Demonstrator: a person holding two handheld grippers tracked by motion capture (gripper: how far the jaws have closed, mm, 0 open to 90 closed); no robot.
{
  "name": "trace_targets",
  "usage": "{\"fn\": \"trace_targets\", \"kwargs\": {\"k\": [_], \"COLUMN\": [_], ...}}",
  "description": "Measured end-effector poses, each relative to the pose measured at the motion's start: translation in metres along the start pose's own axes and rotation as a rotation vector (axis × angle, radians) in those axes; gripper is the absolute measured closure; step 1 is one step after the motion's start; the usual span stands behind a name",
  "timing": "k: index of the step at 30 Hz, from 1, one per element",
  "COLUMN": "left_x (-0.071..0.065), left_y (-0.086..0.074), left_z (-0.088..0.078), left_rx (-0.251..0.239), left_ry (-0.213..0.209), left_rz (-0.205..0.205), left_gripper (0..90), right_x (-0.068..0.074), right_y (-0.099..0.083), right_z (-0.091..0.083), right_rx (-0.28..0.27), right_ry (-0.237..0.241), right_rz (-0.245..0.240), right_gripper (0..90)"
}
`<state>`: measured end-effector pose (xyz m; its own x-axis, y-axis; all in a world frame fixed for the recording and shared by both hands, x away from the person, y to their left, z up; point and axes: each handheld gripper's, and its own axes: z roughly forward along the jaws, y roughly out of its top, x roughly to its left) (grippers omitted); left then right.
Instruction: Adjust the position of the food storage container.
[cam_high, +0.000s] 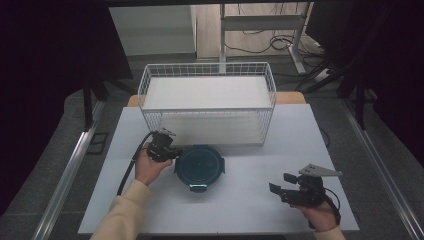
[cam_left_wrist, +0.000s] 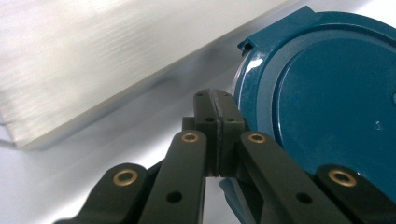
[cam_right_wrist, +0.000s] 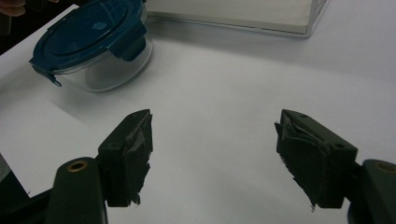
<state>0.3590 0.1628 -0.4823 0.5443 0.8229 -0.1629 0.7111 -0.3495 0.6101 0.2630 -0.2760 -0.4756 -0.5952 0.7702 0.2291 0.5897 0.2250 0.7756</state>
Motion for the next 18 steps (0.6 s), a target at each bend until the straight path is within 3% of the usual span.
{"fn": "trace_targets", "kwargs": {"k": [7, 18], "left_x": [-0.018, -0.038], "left_y": [-0.001, 0.000], "left_z": [0.002, 0.009], "left_rx": [0.002, -0.015], "left_ry": [-0.025, -0.051], "left_rz": [0.045, 0.065], "left_gripper": [90.0, 90.0], "right_x": [0.000, 0.003], "right_y": [-0.001, 0.000], "right_z": [0.000, -0.001], "right_rx": [0.001, -0.019], "right_ry": [-0.002, 0.003], "right_rz": [0.002, -0.002], "right_gripper": [26.8, 27.7]}}
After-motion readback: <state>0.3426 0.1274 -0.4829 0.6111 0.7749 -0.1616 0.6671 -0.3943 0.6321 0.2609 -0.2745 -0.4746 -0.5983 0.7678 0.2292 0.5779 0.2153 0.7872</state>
